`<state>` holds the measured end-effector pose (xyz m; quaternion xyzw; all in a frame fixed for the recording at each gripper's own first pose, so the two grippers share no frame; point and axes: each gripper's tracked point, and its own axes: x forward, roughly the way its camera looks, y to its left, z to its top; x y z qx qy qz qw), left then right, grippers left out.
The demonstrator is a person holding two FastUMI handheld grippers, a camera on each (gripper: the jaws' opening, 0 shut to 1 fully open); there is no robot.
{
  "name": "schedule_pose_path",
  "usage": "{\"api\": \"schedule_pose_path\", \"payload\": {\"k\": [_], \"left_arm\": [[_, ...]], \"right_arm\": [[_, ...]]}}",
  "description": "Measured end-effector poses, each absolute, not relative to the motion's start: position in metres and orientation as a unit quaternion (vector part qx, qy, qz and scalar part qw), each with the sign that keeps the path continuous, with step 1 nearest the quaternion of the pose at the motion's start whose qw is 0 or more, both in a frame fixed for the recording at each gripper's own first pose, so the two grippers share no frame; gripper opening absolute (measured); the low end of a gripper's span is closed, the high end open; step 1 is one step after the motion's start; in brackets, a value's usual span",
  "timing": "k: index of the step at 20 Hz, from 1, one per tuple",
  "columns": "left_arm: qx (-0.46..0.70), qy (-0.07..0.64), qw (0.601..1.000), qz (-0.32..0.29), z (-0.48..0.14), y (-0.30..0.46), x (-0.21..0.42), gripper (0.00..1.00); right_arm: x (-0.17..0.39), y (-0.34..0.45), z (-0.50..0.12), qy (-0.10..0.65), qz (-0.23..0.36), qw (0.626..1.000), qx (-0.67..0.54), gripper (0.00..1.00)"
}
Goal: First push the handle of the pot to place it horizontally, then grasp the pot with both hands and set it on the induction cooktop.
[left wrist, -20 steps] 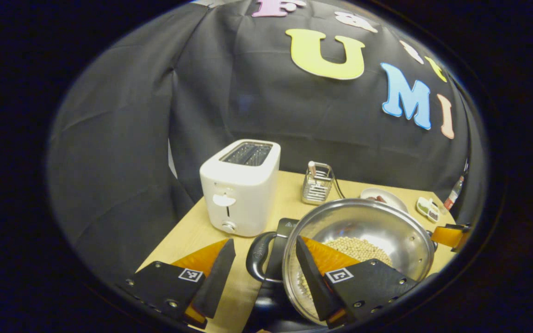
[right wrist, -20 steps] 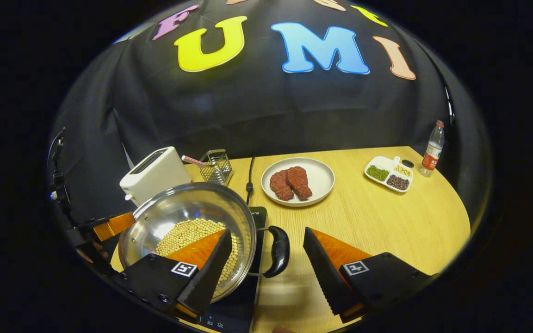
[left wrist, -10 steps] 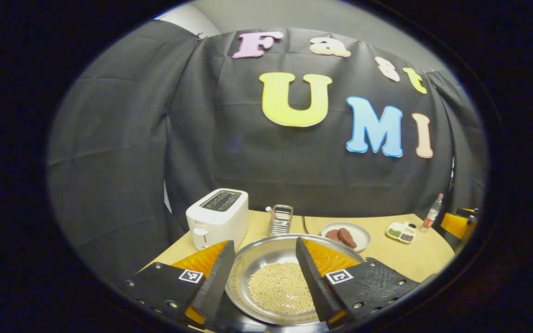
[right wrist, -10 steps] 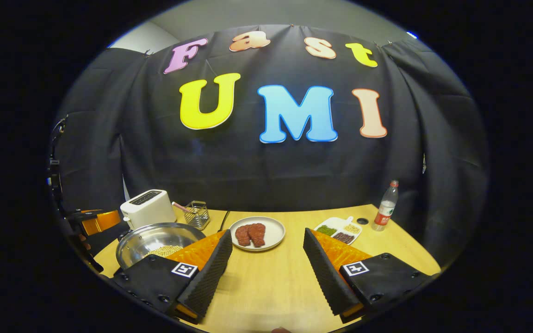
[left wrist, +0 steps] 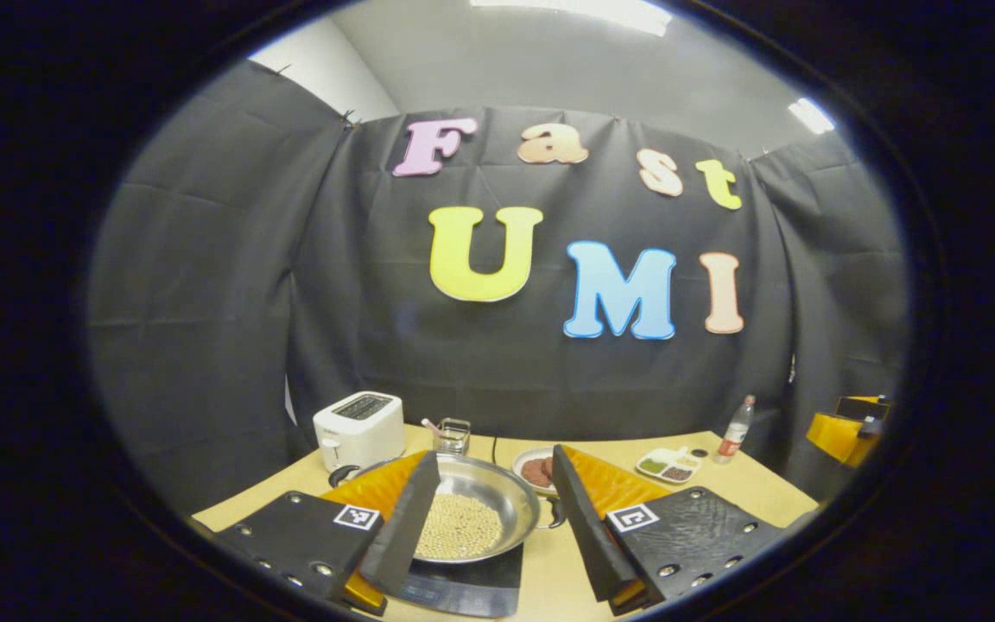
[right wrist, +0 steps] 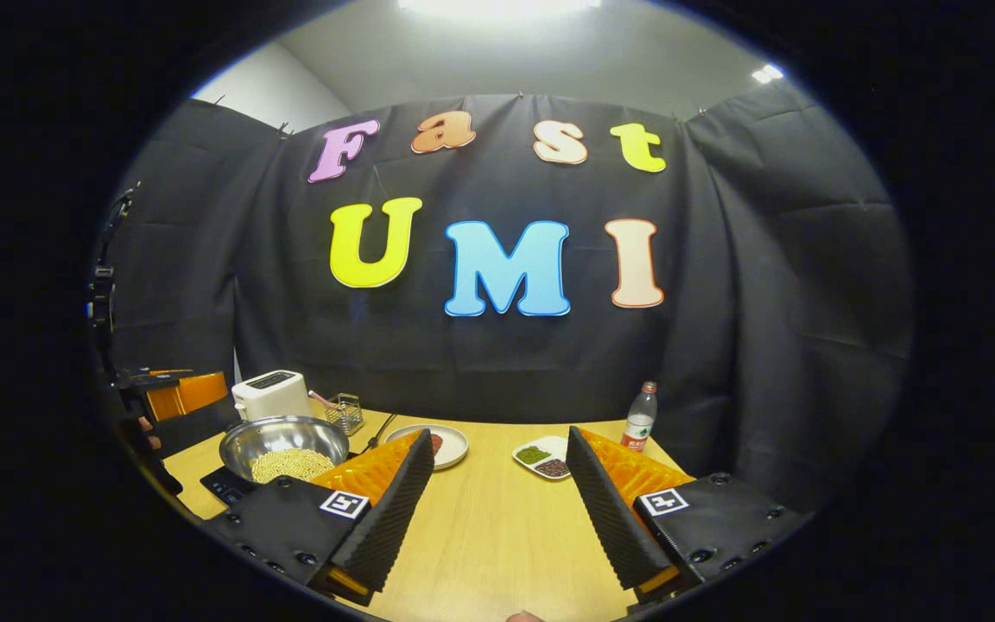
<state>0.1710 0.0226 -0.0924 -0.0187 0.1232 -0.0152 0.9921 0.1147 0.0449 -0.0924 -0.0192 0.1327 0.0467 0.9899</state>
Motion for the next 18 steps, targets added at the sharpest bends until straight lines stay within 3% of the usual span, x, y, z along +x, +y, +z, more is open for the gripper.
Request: {"api": "schedule_pose_path", "payload": {"k": [9, 18], "left_arm": [[-0.01, 0.088, 0.996, -0.022, -0.031, -0.033, 0.062, 0.77], [0.004, 0.066, 0.997, -0.037, 0.005, -0.017, -0.002, 0.8]], "right_arm": [[0.025, -0.016, -0.048, 0.094, 0.047, 0.994, -0.013, 0.98], [-0.032, -0.011, -0.018, 0.07, 0.034, 0.997, -0.018, 0.98]]}}
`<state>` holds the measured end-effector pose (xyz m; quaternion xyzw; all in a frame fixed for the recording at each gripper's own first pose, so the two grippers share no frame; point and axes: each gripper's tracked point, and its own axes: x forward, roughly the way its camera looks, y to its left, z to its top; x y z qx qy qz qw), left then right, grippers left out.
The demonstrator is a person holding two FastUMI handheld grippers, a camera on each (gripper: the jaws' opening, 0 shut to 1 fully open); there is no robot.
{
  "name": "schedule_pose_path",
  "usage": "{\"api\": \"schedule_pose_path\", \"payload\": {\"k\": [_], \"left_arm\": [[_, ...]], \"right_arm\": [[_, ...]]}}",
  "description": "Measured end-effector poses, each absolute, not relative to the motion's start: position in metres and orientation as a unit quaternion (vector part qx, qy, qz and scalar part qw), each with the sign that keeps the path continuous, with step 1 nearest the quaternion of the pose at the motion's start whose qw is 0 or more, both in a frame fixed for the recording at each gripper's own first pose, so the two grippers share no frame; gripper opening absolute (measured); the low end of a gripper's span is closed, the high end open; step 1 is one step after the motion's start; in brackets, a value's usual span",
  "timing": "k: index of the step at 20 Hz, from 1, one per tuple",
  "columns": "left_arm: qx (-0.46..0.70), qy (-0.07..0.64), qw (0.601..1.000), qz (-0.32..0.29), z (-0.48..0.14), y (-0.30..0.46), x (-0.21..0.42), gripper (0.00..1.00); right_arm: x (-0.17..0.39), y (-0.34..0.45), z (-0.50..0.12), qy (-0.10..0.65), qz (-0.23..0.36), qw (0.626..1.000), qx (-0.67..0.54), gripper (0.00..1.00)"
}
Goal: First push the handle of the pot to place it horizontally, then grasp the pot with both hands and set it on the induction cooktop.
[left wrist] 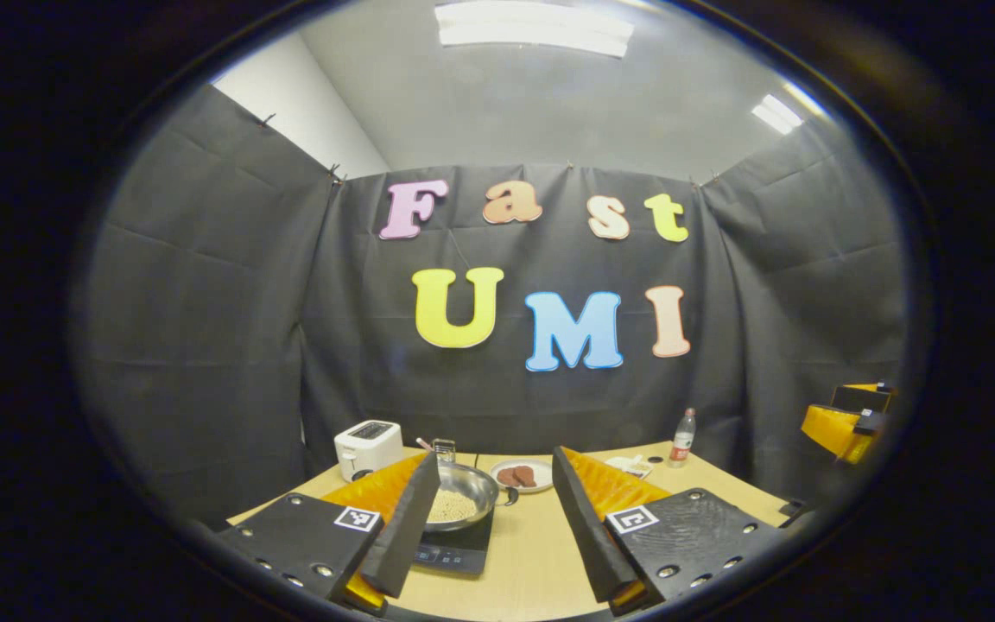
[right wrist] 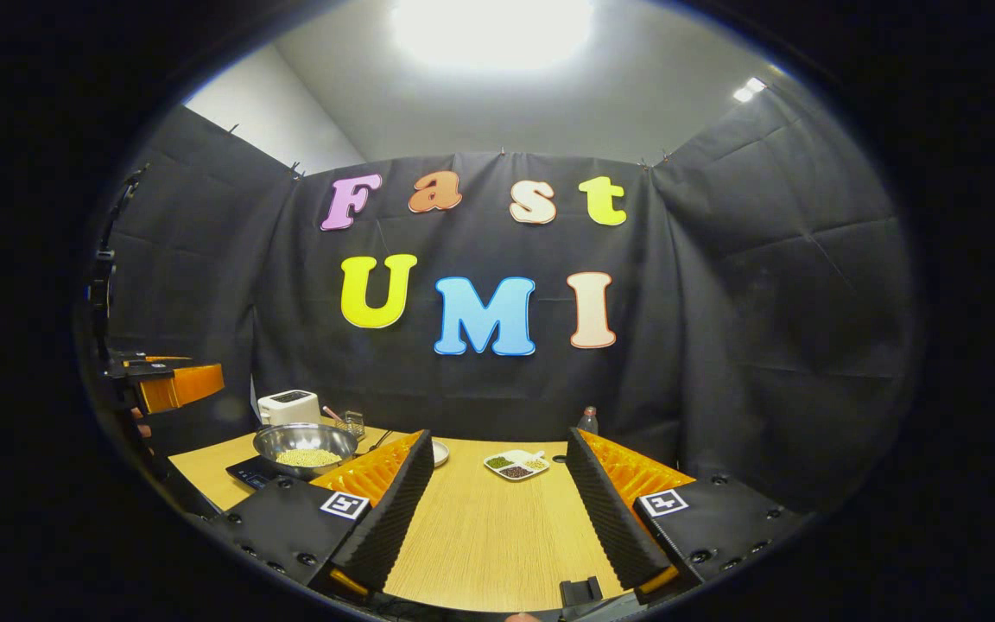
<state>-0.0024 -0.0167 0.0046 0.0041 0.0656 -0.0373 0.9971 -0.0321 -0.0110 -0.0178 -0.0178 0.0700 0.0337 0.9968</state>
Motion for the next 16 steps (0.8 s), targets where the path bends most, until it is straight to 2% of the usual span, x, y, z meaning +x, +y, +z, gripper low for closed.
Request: {"api": "schedule_pose_path", "payload": {"k": [4, 5, 8, 16], "left_arm": [[0.007, 0.052, 0.998, -0.04, 0.02, 0.003, -0.023, 0.8], [0.009, 0.048, 0.998, -0.04, 0.023, 0.008, -0.027, 0.77], [0.013, 0.041, 0.998, -0.041, 0.031, 0.016, -0.04, 0.8], [0.018, 0.031, 0.999, -0.037, 0.034, 0.022, -0.058, 0.77]], "right_arm": [[-0.054, 0.0, -0.002, 0.049, 0.022, 0.998, -0.013, 0.98], [-0.059, 0.002, 0.0, 0.046, 0.019, 0.999, -0.013, 0.98], [-0.073, 0.008, 0.002, 0.045, 0.015, 0.999, -0.012, 0.98], [-0.082, 0.01, 0.004, 0.042, 0.014, 0.999, -0.014, 0.98]]}}
